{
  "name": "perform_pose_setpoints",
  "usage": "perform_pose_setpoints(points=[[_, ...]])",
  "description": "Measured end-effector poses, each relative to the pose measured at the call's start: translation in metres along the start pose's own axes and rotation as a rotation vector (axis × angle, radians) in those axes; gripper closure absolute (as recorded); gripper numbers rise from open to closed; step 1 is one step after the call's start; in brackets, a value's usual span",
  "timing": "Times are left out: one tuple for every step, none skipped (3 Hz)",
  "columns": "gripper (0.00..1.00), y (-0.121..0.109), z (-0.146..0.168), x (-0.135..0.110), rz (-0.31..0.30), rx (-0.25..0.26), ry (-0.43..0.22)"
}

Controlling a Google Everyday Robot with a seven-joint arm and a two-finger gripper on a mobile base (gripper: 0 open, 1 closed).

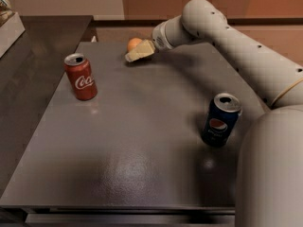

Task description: Move orange near pepsi can

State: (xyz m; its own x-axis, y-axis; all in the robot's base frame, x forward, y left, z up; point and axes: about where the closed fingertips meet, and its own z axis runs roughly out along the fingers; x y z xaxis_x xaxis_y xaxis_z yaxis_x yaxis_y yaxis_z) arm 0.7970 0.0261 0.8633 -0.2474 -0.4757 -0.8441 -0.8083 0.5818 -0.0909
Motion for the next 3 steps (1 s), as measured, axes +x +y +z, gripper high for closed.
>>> perform_pose_setpoints(points=[[0.03,0.0029,0.0126,-0.0008,0.012,-0.028,0.0],[0.25,0.006,0.0199,0.0004,0.016,-0.047,0.006],[0.49,0.0066,0.0218,-0.0006,0.02,-0.052,0.003]])
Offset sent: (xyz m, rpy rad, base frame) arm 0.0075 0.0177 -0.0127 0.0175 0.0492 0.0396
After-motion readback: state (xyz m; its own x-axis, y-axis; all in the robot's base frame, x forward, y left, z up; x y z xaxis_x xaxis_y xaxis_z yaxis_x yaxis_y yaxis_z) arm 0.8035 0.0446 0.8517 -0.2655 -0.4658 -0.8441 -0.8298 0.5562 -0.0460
